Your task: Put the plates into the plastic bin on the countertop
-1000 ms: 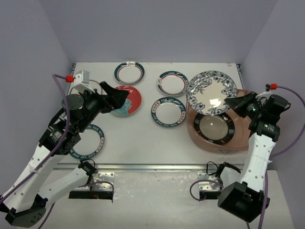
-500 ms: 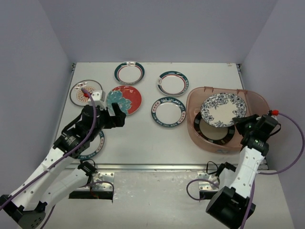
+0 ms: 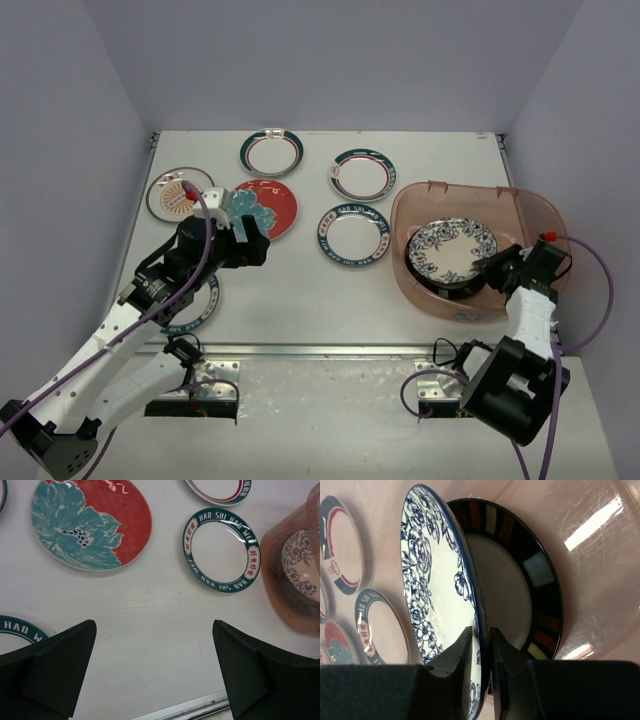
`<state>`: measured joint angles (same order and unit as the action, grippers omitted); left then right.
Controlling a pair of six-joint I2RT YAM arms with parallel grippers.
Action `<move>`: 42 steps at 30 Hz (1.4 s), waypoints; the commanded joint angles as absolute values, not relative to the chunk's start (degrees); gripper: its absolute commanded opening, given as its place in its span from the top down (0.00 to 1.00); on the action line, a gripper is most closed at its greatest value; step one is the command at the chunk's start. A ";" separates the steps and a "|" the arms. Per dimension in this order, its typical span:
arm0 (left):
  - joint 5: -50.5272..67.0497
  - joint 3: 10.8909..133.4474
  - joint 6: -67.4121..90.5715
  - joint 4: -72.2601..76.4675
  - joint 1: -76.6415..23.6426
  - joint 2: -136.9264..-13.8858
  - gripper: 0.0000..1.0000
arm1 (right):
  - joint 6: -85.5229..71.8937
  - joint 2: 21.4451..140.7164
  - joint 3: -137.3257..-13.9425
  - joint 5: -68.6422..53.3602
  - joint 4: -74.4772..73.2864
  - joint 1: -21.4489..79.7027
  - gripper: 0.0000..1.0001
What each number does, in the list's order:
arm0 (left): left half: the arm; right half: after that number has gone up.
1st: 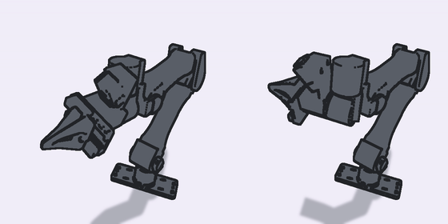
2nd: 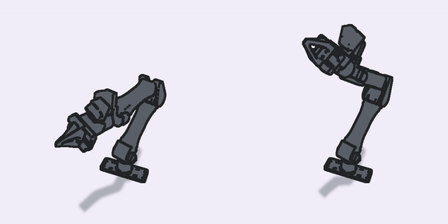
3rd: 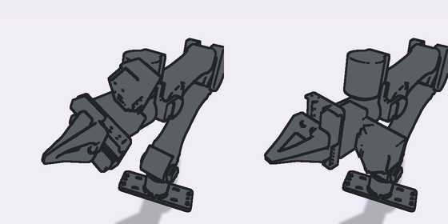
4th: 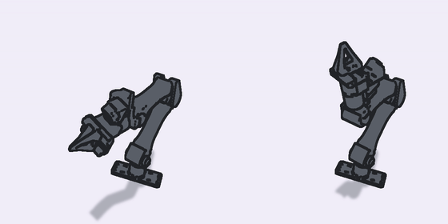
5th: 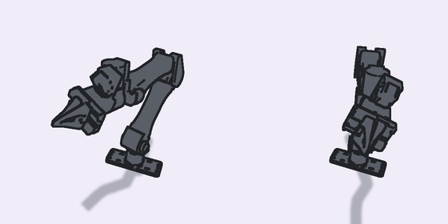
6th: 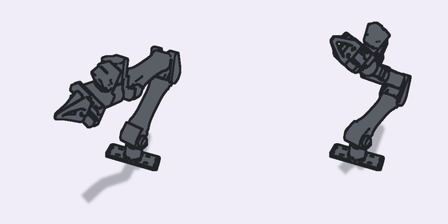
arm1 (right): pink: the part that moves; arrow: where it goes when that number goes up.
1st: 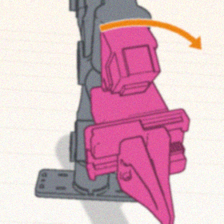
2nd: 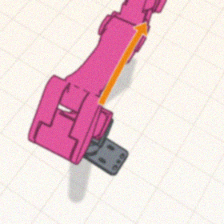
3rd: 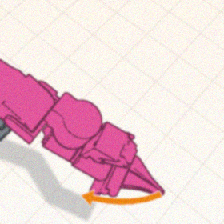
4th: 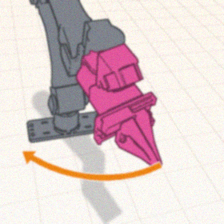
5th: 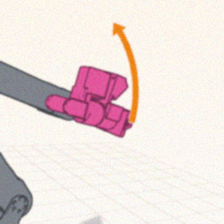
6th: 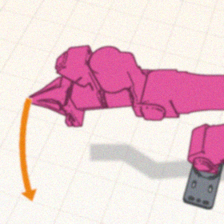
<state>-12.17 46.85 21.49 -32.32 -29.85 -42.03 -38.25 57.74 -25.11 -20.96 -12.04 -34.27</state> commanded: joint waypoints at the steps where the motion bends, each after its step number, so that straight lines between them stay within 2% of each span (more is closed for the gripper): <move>1: -11.69 46.85 21.01 -29.88 -29.27 -41.92 0.00 | -36.39 56.17 -28.24 -21.90 -9.22 -33.40 0.51; 2: -11.69 46.85 21.01 -29.88 -29.28 -41.95 0.00 | -36.37 55.99 -28.48 -21.67 -9.42 -33.40 0.49; 3: -11.69 46.85 21.01 -29.88 -29.33 -42.11 0.00 | -36.26 54.83 -29.15 -20.17 -10.75 -33.40 0.35; 4: -11.71 46.89 21.03 -29.90 -29.33 -42.25 0.00 | -36.15 53.84 -29.76 -19.34 -11.81 -33.40 0.28; 11: -12.88 47.09 21.51 -30.23 -29.27 -42.80 0.00 | -39.54 49.08 -32.38 -14.37 -17.96 -32.27 0.02; 25: -16.06 47.61 22.50 -31.27 -29.27 -44.85 0.00 | -36.83 59.70 -33.79 -23.90 -19.71 -29.44 0.01; 30: -16.61 47.90 22.76 -31.89 -29.27 -46.42 0.00 | -35.40 58.33 -35.67 -19.13 -22.18 -26.16 0.01; 35: -17.00 47.81 22.76 -31.88 -29.27 -46.44 0.00 | -37.98 59.59 -38.90 -6.56 -30.23 -23.67 0.01; 42: -17.13 47.81 22.94 -32.08 -29.27 -46.93 0.00 | -43.14 58.78 -39.29 -1.47 -32.30 -23.64 0.01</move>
